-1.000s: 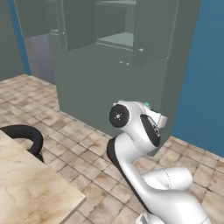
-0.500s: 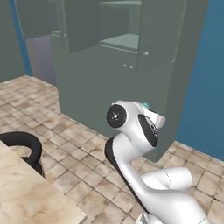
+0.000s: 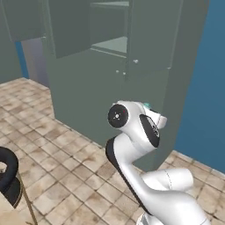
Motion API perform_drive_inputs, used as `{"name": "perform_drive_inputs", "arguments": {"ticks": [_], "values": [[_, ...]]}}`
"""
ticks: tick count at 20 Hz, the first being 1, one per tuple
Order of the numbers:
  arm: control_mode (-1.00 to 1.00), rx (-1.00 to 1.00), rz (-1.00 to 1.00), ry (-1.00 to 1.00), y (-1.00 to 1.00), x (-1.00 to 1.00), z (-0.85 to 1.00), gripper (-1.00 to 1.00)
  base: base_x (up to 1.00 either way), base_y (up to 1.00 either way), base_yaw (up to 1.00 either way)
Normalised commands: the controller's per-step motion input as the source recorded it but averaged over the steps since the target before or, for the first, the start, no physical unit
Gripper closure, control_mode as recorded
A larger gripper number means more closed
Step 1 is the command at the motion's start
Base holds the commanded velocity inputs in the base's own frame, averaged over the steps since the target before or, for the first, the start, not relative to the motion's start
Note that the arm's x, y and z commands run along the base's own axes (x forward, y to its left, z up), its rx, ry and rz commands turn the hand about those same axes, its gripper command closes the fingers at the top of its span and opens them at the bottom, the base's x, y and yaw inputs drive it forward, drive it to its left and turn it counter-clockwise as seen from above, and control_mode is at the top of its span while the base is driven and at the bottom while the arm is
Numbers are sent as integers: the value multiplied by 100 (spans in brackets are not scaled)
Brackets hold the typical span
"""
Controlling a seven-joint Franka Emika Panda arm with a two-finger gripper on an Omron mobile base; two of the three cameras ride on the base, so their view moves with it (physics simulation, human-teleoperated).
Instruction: Sort all alcoholic drinks to one cabinet, and non-alcoholic drinks to the other.
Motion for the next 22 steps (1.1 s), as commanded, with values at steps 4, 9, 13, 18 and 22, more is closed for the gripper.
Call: {"name": "perform_drive_inputs", "arguments": {"ticks": [4,9,13,18,22], "values": [[100,0,0,0,0,0,0,100,77,0,0],[100,0,0,0,0,0,0,100,79,17,0],[100,0,0,0,0,0,0,100,82,29,0],[100,0,0,0,0,0,0,100,80,13,0],[100,0,0,0,0,0,0,100,84,-4,0]]}}
